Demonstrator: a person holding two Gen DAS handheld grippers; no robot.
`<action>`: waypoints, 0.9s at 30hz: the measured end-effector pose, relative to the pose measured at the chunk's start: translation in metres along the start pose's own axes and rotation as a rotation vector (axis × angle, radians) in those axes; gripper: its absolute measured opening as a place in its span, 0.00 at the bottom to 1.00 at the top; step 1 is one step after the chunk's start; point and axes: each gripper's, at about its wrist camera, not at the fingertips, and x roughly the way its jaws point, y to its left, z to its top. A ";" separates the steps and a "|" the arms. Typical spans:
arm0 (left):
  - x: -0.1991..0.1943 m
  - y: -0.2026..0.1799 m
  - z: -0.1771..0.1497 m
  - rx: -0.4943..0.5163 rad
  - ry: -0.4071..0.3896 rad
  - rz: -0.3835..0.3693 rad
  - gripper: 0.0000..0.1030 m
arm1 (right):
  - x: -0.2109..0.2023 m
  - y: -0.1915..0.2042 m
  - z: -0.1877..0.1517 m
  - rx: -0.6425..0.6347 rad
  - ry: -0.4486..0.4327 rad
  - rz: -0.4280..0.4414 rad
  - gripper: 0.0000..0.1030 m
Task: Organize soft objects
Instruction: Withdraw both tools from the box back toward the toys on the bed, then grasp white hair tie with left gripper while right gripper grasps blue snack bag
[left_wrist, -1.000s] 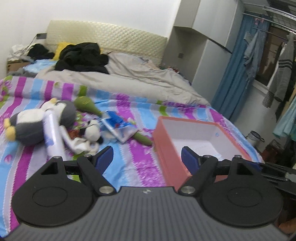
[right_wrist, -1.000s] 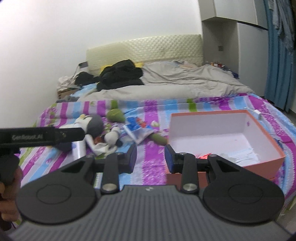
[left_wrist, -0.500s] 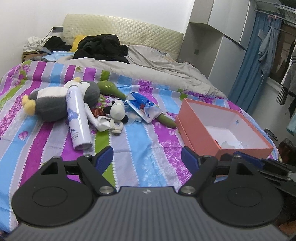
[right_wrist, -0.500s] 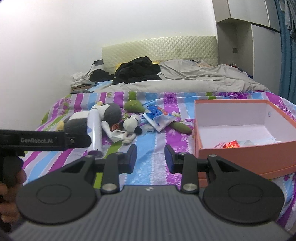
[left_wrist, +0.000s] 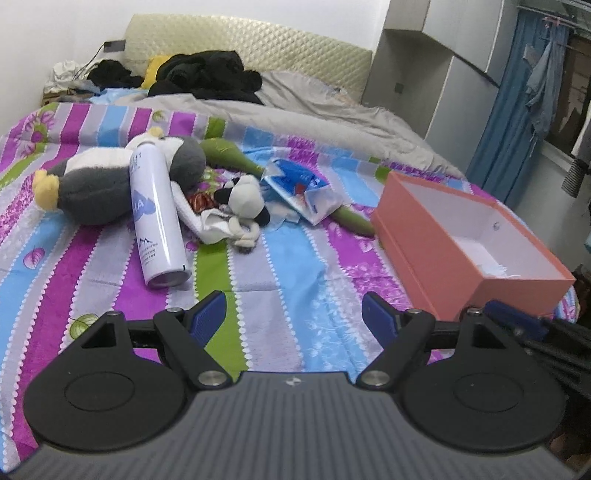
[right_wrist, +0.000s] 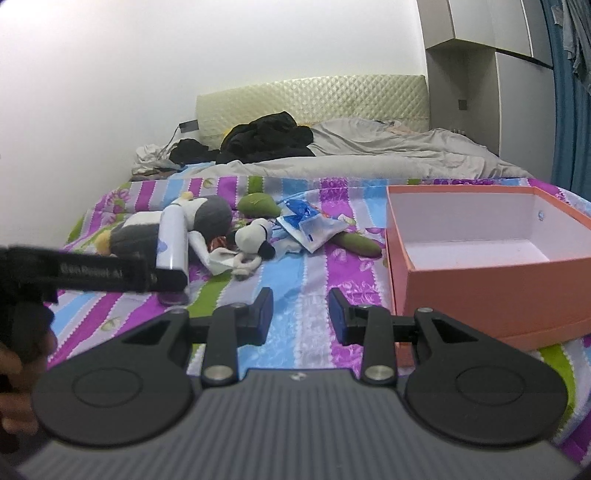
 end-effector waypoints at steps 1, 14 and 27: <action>0.005 0.003 0.001 -0.005 0.008 0.001 0.81 | 0.005 0.000 0.002 -0.004 -0.002 0.003 0.35; 0.054 0.017 0.018 -0.012 0.036 0.039 0.81 | 0.059 -0.007 0.025 0.001 0.006 0.011 0.35; 0.099 0.026 0.029 -0.058 0.076 0.008 0.78 | 0.104 -0.013 0.050 0.021 0.027 0.011 0.35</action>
